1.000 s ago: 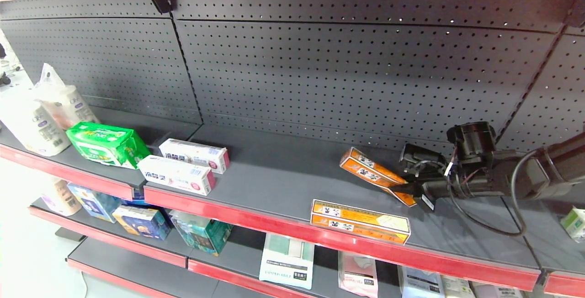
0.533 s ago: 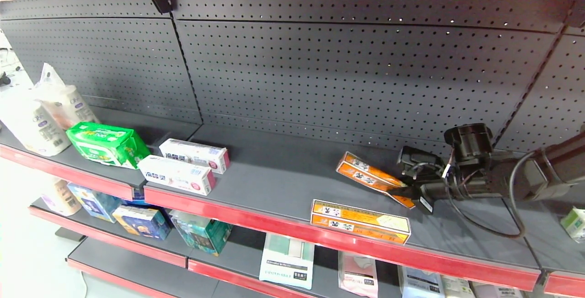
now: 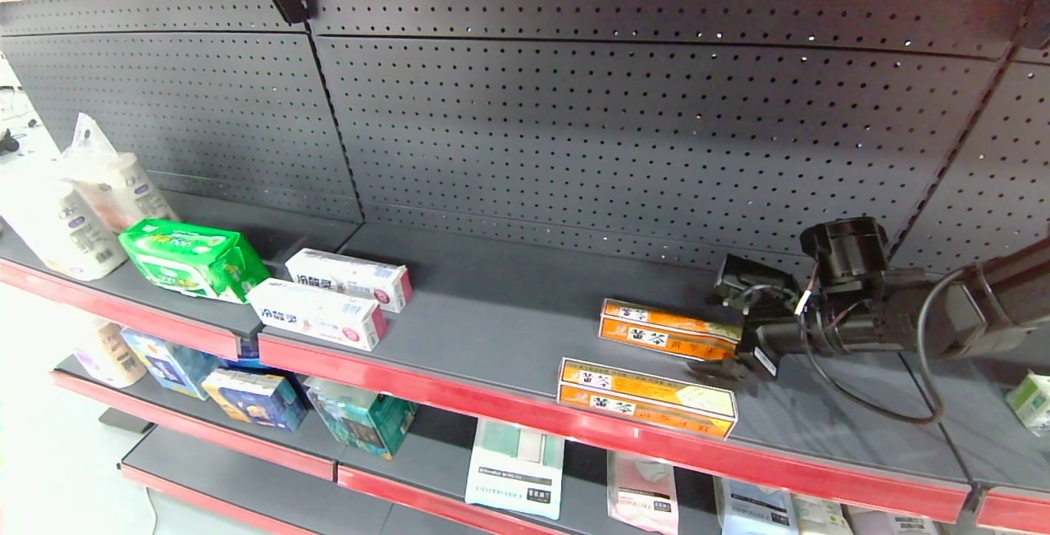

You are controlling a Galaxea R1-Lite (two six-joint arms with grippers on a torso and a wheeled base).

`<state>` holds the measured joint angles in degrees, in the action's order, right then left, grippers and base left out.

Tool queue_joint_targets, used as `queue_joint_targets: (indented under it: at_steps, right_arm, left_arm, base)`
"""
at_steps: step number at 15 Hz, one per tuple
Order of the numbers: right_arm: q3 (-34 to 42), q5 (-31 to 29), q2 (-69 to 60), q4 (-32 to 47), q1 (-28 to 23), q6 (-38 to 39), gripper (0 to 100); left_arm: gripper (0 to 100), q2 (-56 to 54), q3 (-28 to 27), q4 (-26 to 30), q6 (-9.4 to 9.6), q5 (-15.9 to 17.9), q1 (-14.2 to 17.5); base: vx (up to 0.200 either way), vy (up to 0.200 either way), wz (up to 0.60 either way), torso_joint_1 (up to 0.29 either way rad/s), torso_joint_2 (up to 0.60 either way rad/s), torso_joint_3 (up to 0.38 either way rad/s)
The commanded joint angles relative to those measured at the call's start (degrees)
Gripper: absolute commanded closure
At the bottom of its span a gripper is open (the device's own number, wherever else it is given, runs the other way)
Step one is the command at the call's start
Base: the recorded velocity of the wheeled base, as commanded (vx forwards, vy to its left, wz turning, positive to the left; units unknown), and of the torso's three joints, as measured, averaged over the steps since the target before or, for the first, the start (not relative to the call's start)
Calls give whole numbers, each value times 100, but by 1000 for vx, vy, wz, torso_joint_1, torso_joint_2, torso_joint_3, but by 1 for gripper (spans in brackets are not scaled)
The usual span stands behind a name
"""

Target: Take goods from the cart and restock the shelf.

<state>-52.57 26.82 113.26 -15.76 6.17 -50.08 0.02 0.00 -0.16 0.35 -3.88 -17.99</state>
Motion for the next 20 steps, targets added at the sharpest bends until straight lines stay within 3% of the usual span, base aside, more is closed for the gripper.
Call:
queue_joint_targets:
  at_steps: [1,8,9,12,13,20]
  right_arm:
    - [-17,16,-129,-6,-2,174,0]
    - [704,69,-1228,-41,-19,2266,0]
    - [853,-36,-1342,-296,-63,2670,0]
    - [1126,-1135,-1351,-1403,-28,4032,0]
    - [1258,-1425,-1351,-1623,-28,4111,0]
    - [1706,-1873,-788,-2493,-2,4164,0]
  left_arm:
    - [0,-2,0,-2,0,1,-2]
    - [0,-2,0,-2,0,1,-2]
    - [0,-2,0,-2,0,1,-2]
    - [0,-2,0,-2,0,1,-2]
    - [0,-2,0,-2,0,1,-2]
    - [0,-2,0,-2,0,1,-2]
  base:
    - [0,0,0,0,0,0]
    - [0,0,0,0,0,0]
    - [0,0,0,0,0,0]
    - [0,0,0,0,0,0]
    - [0,0,0,0,0,0]
    - [0,0,0,0,0,0]
